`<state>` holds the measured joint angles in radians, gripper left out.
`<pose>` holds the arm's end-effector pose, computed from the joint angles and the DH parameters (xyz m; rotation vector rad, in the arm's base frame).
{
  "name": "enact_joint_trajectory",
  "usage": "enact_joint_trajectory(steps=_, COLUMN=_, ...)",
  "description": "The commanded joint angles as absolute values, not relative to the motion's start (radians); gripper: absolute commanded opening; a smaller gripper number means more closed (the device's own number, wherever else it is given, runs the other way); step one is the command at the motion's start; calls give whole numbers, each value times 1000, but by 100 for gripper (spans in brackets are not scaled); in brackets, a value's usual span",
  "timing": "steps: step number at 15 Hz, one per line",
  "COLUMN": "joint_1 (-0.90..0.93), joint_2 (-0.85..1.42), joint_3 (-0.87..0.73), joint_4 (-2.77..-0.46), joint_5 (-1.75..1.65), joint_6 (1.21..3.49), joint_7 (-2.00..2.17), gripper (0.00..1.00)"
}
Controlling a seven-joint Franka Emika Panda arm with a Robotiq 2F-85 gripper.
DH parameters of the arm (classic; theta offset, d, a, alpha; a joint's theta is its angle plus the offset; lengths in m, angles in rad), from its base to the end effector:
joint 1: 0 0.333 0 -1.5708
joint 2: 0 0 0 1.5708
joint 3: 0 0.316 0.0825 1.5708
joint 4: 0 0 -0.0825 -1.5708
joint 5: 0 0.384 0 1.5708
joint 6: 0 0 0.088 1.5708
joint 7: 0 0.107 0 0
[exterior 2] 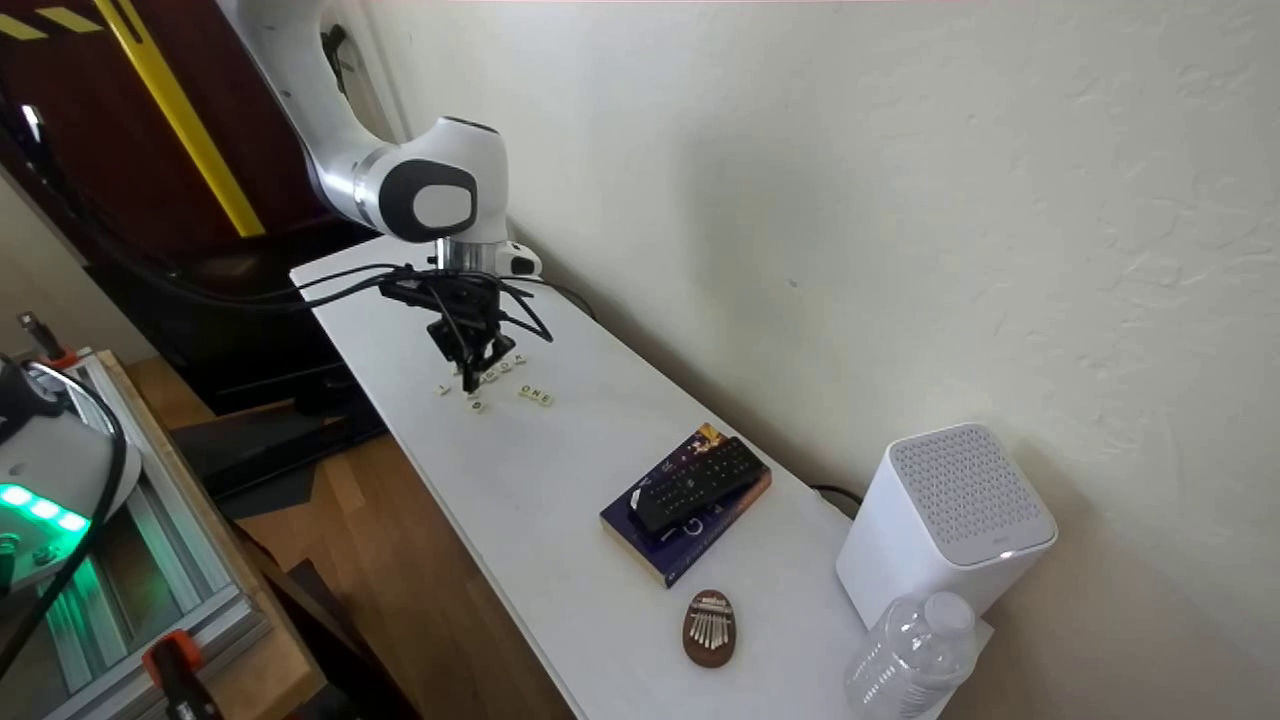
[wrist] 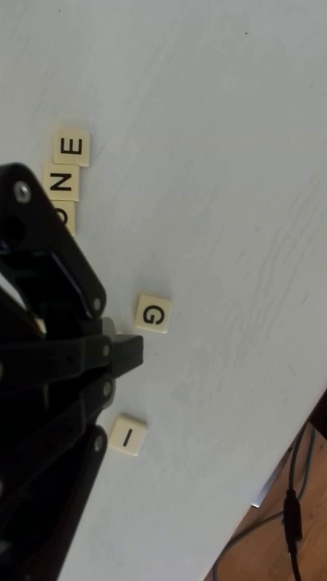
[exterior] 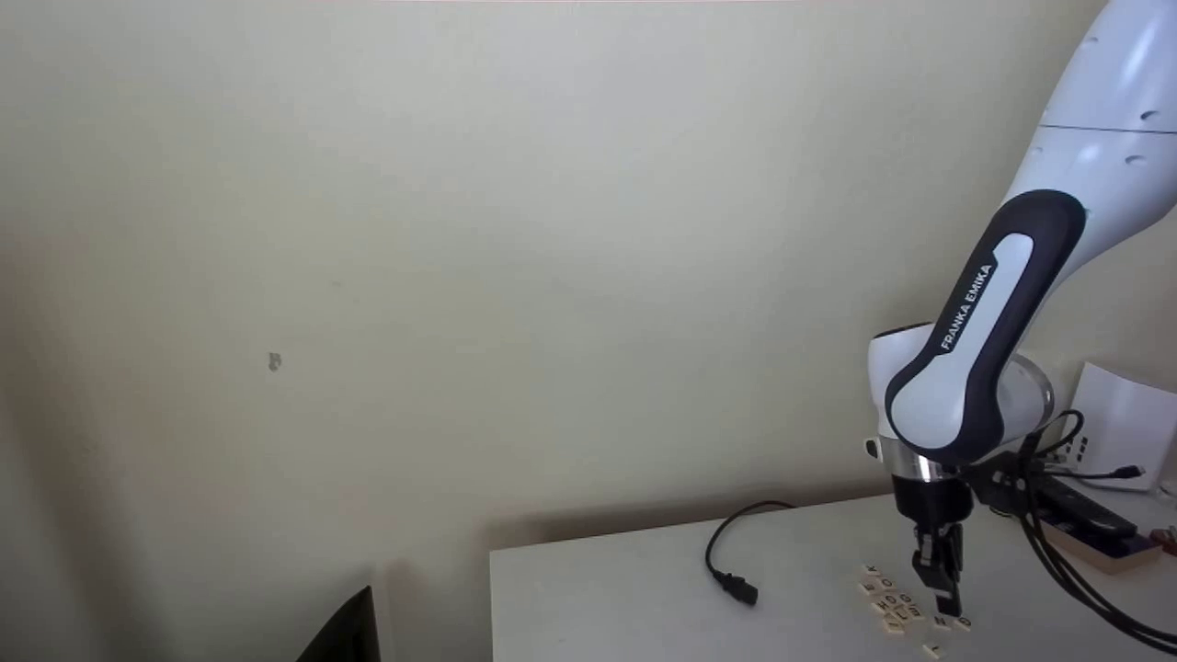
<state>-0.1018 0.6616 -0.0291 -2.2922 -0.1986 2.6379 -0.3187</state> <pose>0.4583 -0.0577 0.0407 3.0307 0.5835 -0.5090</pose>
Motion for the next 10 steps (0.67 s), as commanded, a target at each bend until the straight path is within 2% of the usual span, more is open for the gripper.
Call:
enact_joint_trajectory(steps=1, joint_1=-90, joint_2=657, joint_3=-33, joint_4=-2298, joint_5=-219, joint_6=2604, joint_7=-317, gripper=0)
enact_joint_trajectory(steps=10, joint_1=-107, joint_2=692, joint_3=-22, joint_4=-2288, joint_5=-183, joint_6=2666, joint_7=-280, gripper=0)
